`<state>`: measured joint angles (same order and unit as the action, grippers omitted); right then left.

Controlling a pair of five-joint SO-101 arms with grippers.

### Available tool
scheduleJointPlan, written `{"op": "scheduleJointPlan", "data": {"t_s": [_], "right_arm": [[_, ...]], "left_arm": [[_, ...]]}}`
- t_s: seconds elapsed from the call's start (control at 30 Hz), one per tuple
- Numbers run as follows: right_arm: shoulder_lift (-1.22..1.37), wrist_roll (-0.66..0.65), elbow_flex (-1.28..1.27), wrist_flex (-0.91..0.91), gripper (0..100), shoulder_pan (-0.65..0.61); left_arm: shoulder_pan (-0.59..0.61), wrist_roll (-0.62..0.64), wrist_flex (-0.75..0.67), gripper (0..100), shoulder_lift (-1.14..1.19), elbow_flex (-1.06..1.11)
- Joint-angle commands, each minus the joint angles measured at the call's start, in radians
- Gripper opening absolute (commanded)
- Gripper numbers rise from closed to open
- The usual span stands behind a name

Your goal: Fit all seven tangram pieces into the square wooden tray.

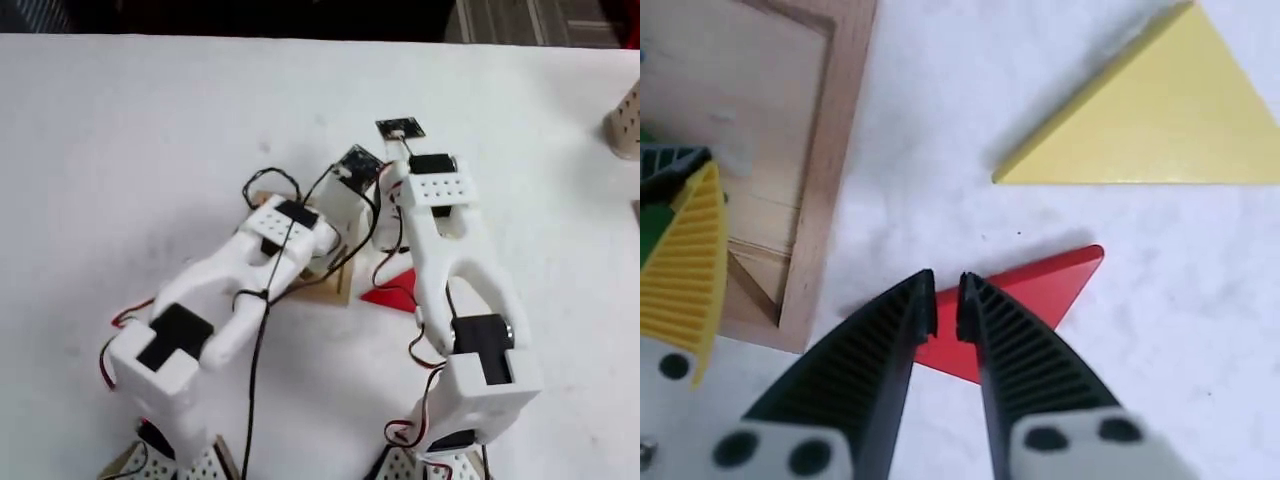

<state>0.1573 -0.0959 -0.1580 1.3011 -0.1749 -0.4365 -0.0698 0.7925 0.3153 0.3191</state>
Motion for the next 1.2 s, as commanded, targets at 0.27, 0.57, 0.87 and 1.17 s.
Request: {"op": "scheduleJointPlan", "data": {"t_s": [0.27, 0.57, 0.87, 1.17], "right_arm": [[-0.059, 0.008, 0.015, -0.018, 4.2, 0.002], [-0.062, 0.021, 0.018, -0.018, 4.1, 0.035], [-0.07, 0.298, 0.081, -0.024, 4.4, 0.248], [-0.065, 0.316, 0.083, -0.025, 4.5, 0.249]], "left_arm": [[-0.007, 0.002, 0.021, 2, -0.156, 0.137], [0.036, 0.011, -0.041, 2, -0.157, 0.066], [0.117, 0.112, -0.176, 2, -0.151, 0.051], [0.113, 0.13, -0.41, 2, -0.102, 0.046]]}}
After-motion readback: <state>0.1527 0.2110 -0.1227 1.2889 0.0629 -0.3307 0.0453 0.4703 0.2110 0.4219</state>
